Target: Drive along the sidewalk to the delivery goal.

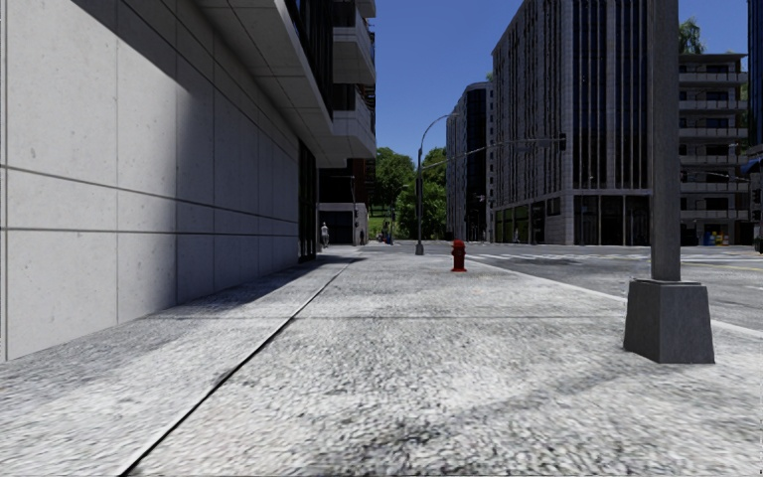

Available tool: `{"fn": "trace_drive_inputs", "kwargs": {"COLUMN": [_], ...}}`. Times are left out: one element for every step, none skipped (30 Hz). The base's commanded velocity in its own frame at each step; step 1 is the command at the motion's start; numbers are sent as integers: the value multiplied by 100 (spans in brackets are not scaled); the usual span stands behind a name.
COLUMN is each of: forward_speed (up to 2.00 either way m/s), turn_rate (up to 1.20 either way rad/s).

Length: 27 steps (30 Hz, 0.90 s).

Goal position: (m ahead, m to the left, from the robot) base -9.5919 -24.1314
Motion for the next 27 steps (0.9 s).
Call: {"fn": "trace_drive_inputs", "kwargs": {"forward_speed": [200,200,200,200,200,200,200,200,200,200,200,200,200,200,200,200,200,200,200,200,200,200,200,200,200,200,200], "turn_rate": [0,0,0,0,0,0,0,0,0,0,0,0,0,0,0,0,0,0,0,0,0,0,0,0,0,0,0]}}
